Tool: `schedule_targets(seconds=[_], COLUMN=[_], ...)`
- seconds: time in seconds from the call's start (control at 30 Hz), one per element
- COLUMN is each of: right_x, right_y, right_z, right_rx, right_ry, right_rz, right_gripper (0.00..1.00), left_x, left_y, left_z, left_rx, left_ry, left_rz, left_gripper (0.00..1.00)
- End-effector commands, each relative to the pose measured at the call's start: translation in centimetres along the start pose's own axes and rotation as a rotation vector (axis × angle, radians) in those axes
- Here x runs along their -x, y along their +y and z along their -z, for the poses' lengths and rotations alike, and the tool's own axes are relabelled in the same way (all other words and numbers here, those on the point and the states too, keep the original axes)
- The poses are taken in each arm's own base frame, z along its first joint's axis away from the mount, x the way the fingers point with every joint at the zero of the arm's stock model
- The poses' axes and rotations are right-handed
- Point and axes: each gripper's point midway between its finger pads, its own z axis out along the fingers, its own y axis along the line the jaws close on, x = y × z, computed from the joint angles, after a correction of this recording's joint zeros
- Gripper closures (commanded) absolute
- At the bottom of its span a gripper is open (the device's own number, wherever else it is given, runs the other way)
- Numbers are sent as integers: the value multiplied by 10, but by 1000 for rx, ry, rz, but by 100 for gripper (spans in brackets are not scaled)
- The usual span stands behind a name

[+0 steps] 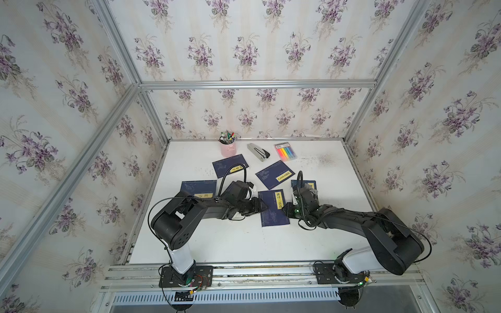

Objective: Wipe the cover of the book
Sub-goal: Pick up the book from the center of the board.

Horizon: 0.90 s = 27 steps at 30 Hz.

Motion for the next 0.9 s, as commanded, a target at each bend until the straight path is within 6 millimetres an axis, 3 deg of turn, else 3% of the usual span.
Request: schedule_targets(seconds=[0.0,0.27,0.6,0.87], right_x=[-49,-51,-52,-51], right_y=[-4,-6,-5,-3], right_z=[-3,-3,-6,-6], right_rx=[12,14,19,32], right_ry=[202,199,205,201], right_rz=[-31,-37,-39,-41], right_gripper=[74,74,74,74], left_x=[7,18,25,31], left_y=[-45,-48,-54,-59], left_z=[2,11,19,23], left_rx=[-205,-245,-337,-314], left_ry=[-6,-63,-106,-125], left_rz=[-62,-49,-31,-69], left_gripper=[39,56,49,50])
